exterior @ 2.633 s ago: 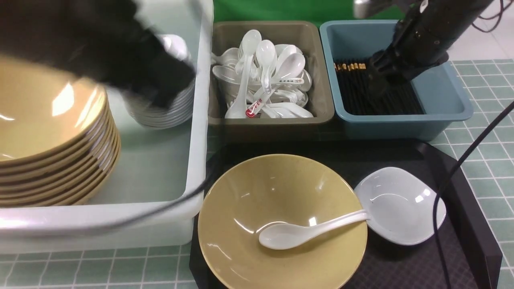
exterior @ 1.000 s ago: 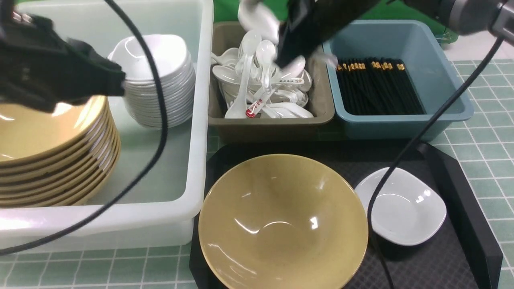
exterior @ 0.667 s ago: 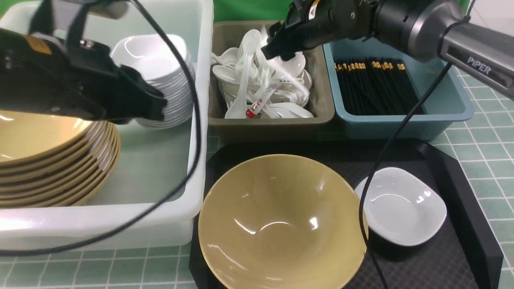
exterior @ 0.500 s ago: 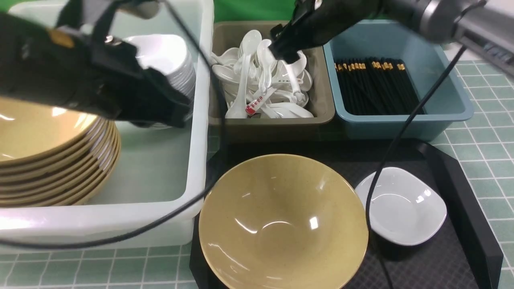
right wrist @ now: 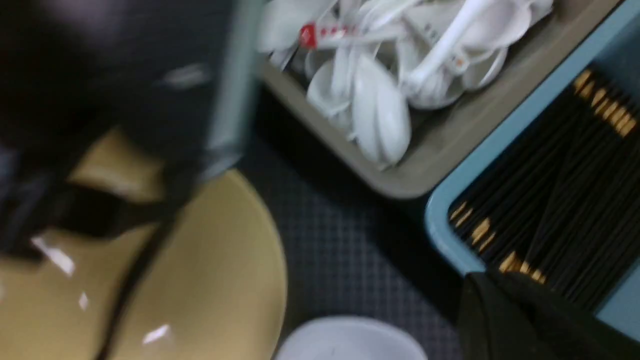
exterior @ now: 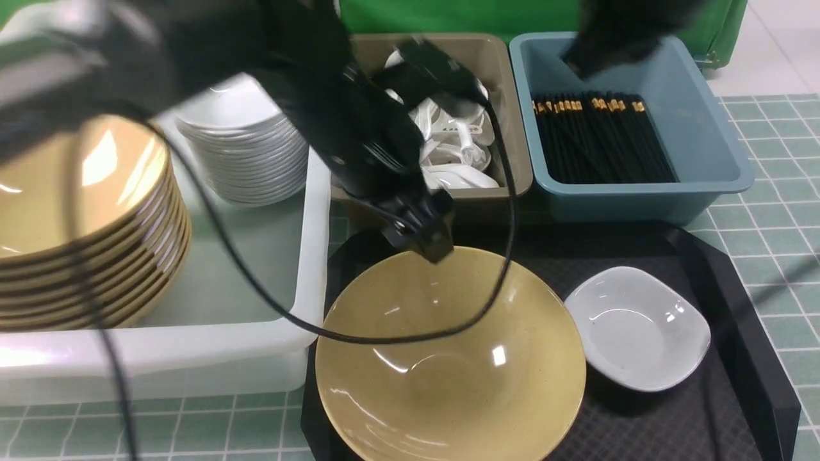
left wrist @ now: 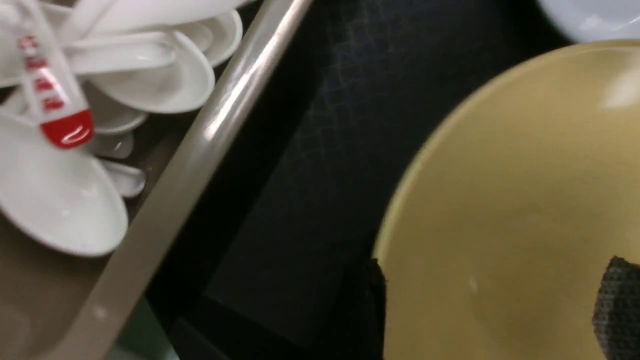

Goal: On blue table put chopsticks spoon bowls plates into blue grey white boxes.
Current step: 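Grasp the large bowl on the tray by its rim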

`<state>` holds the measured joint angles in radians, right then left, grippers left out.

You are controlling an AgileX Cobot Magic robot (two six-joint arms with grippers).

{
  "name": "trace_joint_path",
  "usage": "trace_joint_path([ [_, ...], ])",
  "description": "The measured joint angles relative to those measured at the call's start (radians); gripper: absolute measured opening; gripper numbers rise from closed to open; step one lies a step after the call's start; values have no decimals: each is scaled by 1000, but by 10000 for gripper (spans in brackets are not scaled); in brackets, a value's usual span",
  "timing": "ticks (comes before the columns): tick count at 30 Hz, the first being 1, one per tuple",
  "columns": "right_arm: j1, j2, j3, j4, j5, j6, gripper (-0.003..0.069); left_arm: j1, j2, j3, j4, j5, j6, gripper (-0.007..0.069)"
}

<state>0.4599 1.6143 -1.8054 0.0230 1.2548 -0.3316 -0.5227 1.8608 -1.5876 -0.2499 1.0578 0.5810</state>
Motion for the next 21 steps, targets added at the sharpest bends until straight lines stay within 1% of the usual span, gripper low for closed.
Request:
trace_joint_path([
  [4,0,-111,147,9,4,-15,38,0,94,-38,54,-14,-42,545],
  [6,0,-140,195,9,4,-16,38,1,121,-42,61,-15,-57,544],
  [8,0,-162,239,9,4,-16,38,1,148,-42,61,-5,-68,525],
  [9,0,-168,258,9,3,-19,38,1,163,-43,61,13,-85,485],
  [10,0,-168,263,9,3,-18,38,1,165,-43,61,13,-88,485],
  [11,0,-170,272,9,0,-22,38,0,174,-43,61,31,-106,419],
  [12,0,-170,275,9,-2,-26,38,0,176,-43,61,40,-120,368],
  [13,0,-170,275,10,-10,-33,38,0,177,-43,61,60,-140,264],
  [14,0,-170,275,13,-15,-34,38,0,177,-44,60,67,-146,231],
  [15,0,-170,276,15,-21,-37,38,0,176,-45,58,77,-151,181],
  [16,0,-170,276,31,-41,-45,38,1,162,-61,41,137,-151,77],
  [17,0,-170,276,31,-41,-45,38,1,162,-62,41,137,-151,77],
  [18,0,-170,275,51,-51,-62,38,1,143,-74,23,166,-158,35],
  [19,0,-170,269,85,-58,-83,38,1,115,-93,4,172,-165,13],
  [21,7,-170,257,115,-56,-103,38,1,79,-106,-13,172,-172,5],
])
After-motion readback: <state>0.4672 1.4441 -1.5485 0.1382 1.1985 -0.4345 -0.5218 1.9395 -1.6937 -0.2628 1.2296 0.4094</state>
